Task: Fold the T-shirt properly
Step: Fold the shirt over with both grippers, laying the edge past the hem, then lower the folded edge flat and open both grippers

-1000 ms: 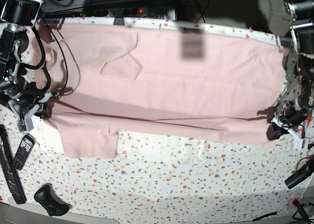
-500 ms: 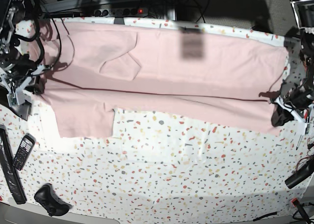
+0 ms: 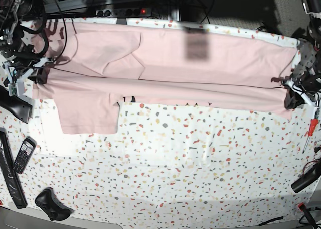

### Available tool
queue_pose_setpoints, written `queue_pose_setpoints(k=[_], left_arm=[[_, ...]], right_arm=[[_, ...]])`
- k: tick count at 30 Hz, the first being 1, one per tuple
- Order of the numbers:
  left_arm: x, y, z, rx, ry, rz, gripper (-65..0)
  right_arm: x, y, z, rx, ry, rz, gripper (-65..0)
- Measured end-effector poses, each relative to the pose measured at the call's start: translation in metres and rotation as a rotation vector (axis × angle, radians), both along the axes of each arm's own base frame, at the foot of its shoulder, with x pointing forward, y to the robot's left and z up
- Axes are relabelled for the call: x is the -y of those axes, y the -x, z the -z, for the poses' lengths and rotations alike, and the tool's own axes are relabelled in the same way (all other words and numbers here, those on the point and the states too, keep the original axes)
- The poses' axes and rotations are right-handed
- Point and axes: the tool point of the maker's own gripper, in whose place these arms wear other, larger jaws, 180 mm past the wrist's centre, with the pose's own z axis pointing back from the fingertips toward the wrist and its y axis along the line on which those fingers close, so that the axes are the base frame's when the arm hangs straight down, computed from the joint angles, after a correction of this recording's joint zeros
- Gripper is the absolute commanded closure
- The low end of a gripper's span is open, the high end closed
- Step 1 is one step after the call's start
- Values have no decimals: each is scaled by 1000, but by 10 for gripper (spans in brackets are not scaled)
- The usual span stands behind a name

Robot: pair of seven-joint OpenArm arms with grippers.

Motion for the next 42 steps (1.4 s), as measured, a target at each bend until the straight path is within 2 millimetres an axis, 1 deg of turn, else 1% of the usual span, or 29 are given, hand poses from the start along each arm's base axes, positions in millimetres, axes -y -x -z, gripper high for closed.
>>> queue_pose_setpoints(k=[1, 3, 4, 5, 7, 10, 12, 16, 19, 21, 23, 25, 27, 31, 34, 37, 40, 42], left_arm=[[-1, 1, 2, -7, -16, 1, -74], [-5, 3, 5, -27, -50, 1, -193], [-7, 4, 7, -37, -60, 2, -236], [-8, 4, 7, -38, -61, -4, -255], [-8, 5, 8, -43, -62, -5, -256], [-8, 5, 8, -47, -63, -5, -256], [-9, 5, 7, -46, -65, -5, -256], [-10, 0, 3, -34, -71, -5, -256], [-18, -4, 0, -29, -84, -50, -256], [-18, -6, -1, -27, -88, -50, -256], [-18, -9, -3, -19, -86, -50, -256], [-18, -12, -6, -10, -85, -50, -256], [-17, -13, -7, -7, -82, -51, -256], [-17, -11, -5, -11, -82, -51, -256], [-17, -12, -6, -10, -83, -50, -256], [-17, -11, -5, -11, -83, -50, -256], [-17, -12, -5, -11, -83, -50, -256], [-17, -12, -5, -11, -83, -50, -256]], right_arm=[[0, 4, 4, -29, -1, 1, -36], [1, 12, 12, -92, 3, 4, -122], [2, 16, 15, -121, 6, 7, -165], [3, 18, 16, -134, 9, 7, -203], [3, 18, 16, -136, 8, 7, -243], [-3, 10, 9, -94, -39, 3, -244], [-3, 1, 2, -64, -48, 1, -244], [-3, -26, -18, 12, -49, 1, -244], [-2, -49, -34, 73, -59, 5, -244], [-5, -66, -40, 98, -73, -3, -244], [-11, -83, -41, 99, -89, -23, -244], [-22, -99, -34, 75, -112, -45, -244], [-32, -112, -23, 26, -126, -74, -244], [-46, -134, 7, -94, -123, -110, -244], [-48, -147, 22, -178, -92, -125, -244], [-47, -160, 27, -226, -72, -131, -244], [-47, -164, 37, -277, -77, -120, -244], [-49, -158, 49, -334, -83, -121, -244]])
